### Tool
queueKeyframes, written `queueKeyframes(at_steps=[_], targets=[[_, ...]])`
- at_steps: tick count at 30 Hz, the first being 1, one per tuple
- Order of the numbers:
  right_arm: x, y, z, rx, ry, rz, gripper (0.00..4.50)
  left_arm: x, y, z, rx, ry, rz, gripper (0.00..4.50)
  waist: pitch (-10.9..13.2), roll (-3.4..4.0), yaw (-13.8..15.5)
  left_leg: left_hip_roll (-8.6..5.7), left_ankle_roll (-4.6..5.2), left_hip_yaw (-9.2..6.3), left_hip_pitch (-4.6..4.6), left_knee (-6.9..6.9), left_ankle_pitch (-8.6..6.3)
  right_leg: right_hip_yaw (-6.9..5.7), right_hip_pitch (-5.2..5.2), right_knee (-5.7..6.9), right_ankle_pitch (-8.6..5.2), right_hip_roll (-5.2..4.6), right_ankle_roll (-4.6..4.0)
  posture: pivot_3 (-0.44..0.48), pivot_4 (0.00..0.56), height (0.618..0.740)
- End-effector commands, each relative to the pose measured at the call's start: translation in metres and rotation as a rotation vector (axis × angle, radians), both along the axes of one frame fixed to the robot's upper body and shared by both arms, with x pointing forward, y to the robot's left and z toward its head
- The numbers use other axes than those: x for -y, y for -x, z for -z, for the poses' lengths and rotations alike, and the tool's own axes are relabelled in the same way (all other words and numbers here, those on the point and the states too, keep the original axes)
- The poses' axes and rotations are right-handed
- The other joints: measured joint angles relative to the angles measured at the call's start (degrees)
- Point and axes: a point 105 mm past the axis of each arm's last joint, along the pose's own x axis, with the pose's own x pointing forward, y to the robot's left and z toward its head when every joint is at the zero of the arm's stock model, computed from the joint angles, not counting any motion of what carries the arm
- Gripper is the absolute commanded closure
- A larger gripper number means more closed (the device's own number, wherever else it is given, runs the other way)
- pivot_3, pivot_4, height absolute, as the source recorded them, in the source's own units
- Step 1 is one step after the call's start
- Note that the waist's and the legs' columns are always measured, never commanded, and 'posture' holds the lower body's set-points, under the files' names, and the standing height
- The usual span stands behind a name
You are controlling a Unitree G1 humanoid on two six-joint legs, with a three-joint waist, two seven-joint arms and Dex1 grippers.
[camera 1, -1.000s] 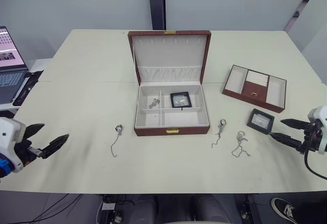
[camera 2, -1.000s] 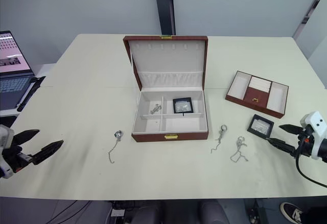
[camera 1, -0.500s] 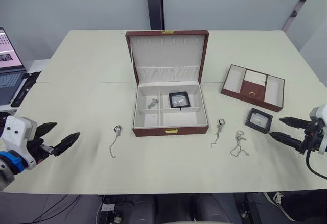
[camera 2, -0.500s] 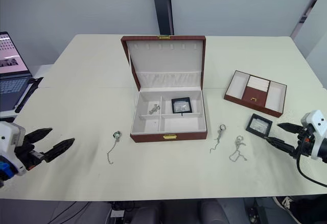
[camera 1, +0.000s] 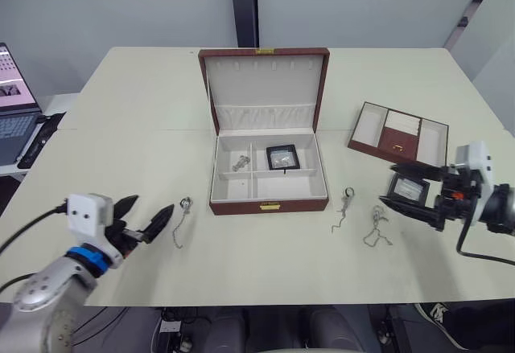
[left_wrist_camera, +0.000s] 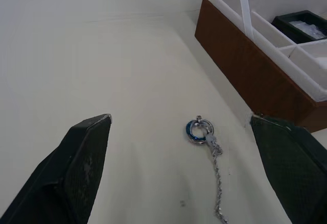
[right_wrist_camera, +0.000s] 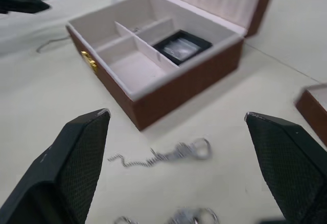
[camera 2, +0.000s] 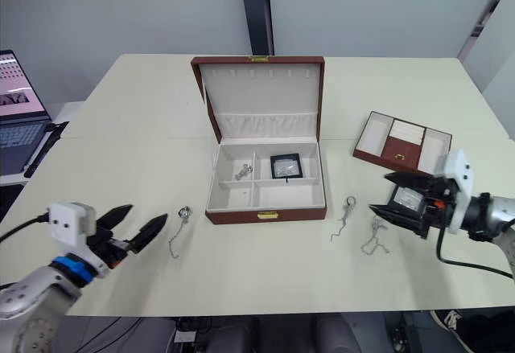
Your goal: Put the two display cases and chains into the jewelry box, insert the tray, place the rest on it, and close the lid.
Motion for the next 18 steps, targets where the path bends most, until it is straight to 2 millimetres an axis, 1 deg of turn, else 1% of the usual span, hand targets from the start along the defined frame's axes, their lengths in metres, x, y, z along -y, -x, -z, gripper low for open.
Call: queueKeyframes(at_steps=[1,2,5,8,12,14,18], targets=[[-0.027,0.003,-0.017,0.058,-0.018,-0.108,0.0,0.013,-0.004,-0.006,0.071,-0.037,-0.04,0.02,0.0,0.0,0.01,-0.02,0.0,0.0,0.0,0.0,0.0,-0.01,0.0,-0.01,0.0,0.0,0.0,0.0,0.15,0.74],[-0.033,0.004,-0.019,0.064,-0.023,-0.133,0.0,0.017,-0.004,-0.002,0.069,-0.039,-0.04,0.02,0.0,-0.01,0.03,-0.02,0.0,0.02,0.0,0.01,0.0,-0.01,0.0,-0.01,0.0,0.0,0.0,0.0,0.15,0.74],[-0.05,0.006,-0.024,0.082,-0.028,-0.202,0.0,0.022,-0.003,0.006,0.066,-0.037,-0.089,0.02,-0.01,-0.02,0.04,-0.03,0.0,-0.03,-0.02,0.01,0.0,-0.01,0.01,-0.03,0.0,-0.01,0.0,0.0,0.15,0.74],[-0.059,0.007,-0.027,0.093,-0.027,-0.24,0.0,0.027,-0.003,0.011,0.067,-0.026,-0.113,0.02,-0.01,-0.03,0.06,-0.02,0.0,-0.01,-0.01,0.01,0.0,-0.01,0.0,-0.03,0.0,-0.01,0.0,0.0,0.15,0.74],[-0.064,0.006,-0.027,0.097,-0.015,-0.267,0.0,0.03,-0.009,0.022,0.049,-0.032,-0.179,0.02,-0.02,-0.07,0.1,-0.06,0.0,-0.04,-0.03,0.01,0.0,-0.03,0.02,-0.04,0.0,-0.02,0.0,0.0,0.15,0.74],[-0.065,0.006,-0.026,0.095,-0.012,-0.27,0.0,0.032,-0.013,0.024,0.047,-0.031,-0.199,0.02,-0.02,-0.07,0.11,-0.06,0.0,-0.06,-0.03,0.01,0.0,-0.03,0.02,-0.05,0.0,-0.02,0.0,0.0,0.15,0.74],[-0.066,0.005,-0.025,0.095,-0.011,-0.273,0.0,0.042,-0.019,0.03,0.008,-0.046,-0.197,0.02,-0.02,-0.07,0.11,-0.06,0.0,-0.04,-0.03,0.01,0.0,-0.05,0.02,-0.04,0.0,-0.01,0.0,0.0,0.15,0.74]])
